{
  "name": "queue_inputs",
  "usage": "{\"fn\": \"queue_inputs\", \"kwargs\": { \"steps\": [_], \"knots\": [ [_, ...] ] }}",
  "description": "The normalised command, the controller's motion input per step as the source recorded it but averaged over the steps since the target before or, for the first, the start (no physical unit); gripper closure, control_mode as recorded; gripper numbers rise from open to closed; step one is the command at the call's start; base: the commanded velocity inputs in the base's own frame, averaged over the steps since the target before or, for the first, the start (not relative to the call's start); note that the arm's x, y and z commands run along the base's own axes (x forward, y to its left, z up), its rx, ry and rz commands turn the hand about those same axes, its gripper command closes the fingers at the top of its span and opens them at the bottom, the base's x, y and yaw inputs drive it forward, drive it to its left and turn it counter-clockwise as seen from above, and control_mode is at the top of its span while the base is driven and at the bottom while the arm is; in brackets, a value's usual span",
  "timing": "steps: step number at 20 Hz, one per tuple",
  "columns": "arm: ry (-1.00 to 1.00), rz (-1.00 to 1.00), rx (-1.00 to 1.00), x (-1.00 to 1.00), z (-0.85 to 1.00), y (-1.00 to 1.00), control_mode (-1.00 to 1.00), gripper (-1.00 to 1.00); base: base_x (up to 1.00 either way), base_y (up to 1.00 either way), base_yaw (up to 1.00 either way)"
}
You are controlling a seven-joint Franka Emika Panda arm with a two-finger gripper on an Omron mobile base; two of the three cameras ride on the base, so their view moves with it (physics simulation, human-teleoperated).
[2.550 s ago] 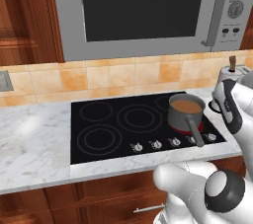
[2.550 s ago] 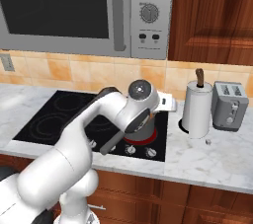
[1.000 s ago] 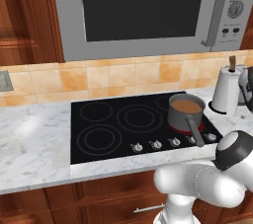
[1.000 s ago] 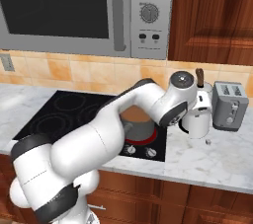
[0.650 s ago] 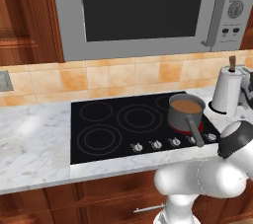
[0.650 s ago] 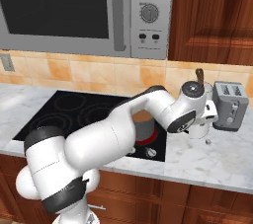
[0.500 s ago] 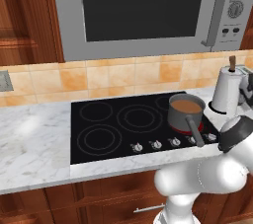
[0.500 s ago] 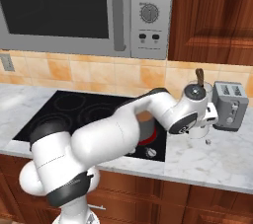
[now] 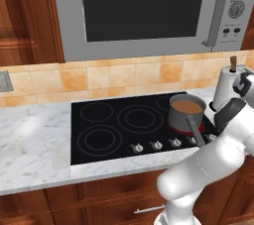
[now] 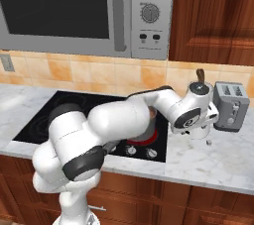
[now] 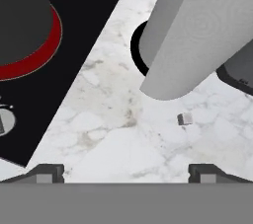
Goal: Pick up the sugar cube(s) and place them in the saucepan with hot chocolate.
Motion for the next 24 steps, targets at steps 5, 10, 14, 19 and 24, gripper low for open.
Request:
{"fn": "queue_inputs", "kwargs": {
  "steps": [5, 10, 14, 19, 24],
  "knots": [
    [0.09, 0.03, 0.00, 0.00, -0.18, -0.36, -1.00, -1.00, 0.00, 0.00, 0.00],
    [0.01, 0.00, 0.04, -0.02, 0.01, -0.22, -1.00, -1.00, 0.00, 0.00, 0.00],
    [0.00, 0.00, 0.05, 0.00, 0.01, -0.11, -1.00, -1.00, 0.00, 0.00, 0.00],
    [0.03, 0.00, 0.01, 0.00, 0.00, 0.00, -1.00, -1.00, 0.00, 0.00, 0.00],
    [0.04, 0.00, 0.00, 0.00, -0.12, 0.00, -1.00, -1.00, 0.00, 0.00, 0.00]
  ]
}}
